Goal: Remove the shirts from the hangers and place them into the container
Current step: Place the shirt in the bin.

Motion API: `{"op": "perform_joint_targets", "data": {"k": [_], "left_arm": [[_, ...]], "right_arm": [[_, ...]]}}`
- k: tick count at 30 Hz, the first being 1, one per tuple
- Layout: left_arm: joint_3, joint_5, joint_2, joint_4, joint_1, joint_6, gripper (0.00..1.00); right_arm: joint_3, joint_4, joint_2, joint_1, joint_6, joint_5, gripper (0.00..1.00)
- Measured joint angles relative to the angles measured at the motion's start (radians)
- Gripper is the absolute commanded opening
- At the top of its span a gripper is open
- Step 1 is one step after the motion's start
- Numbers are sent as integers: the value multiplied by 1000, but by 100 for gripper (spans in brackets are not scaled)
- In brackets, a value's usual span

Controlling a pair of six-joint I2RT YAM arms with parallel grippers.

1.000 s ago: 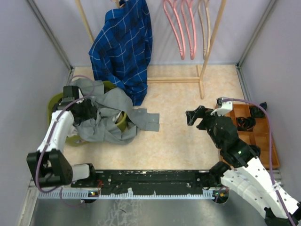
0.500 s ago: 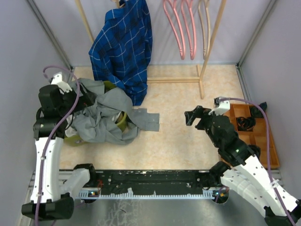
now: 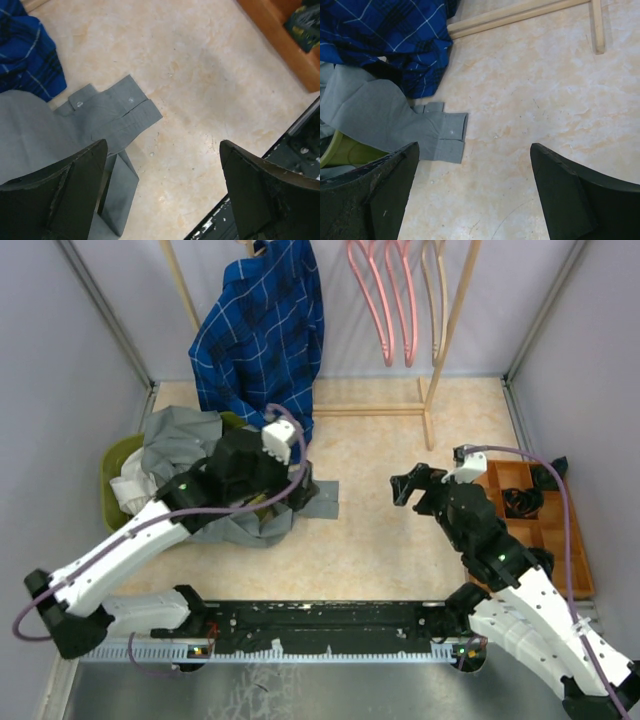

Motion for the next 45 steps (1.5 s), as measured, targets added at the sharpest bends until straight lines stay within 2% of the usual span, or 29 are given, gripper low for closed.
{"op": "perform_joint_targets", "data": {"k": [4, 8, 12, 22, 28, 31, 33, 36, 39, 42, 45], "left_arm": [[17, -19, 155, 25, -50, 66, 90], [43, -70, 347, 19, -50, 41, 84], [108, -129, 518, -24, -34, -26, 91], [178, -147, 700, -97, 101, -85, 90], [160, -117, 777, -113, 138, -90, 81], [146, -103, 807, -117, 139, -92, 70], [134, -91, 826, -119, 139, -95, 67], [123, -88, 823, -103, 138, -94, 55], [108, -92, 817, -88, 135, -94, 34], [97, -98, 810, -74, 121, -87, 2], [93, -108, 803, -68, 96, -81, 0]], "right_arm": [[0, -14, -43, 0, 0, 33, 92], [0, -21, -90, 0, 6, 55, 93], [0, -34, -96, 0, 9, 60, 93], [0, -51, -93, 0, 18, 59, 93], [0, -51, -84, 0, 18, 57, 93], [0, -51, -77, 0, 18, 54, 93], [0, -51, -74, 0, 18, 51, 93], [0, -51, -74, 0, 18, 50, 93], [0, -51, -74, 0, 18, 50, 93], [0, -51, -74, 0, 18, 50, 93], [0, -51, -74, 0, 19, 50, 93]]}}
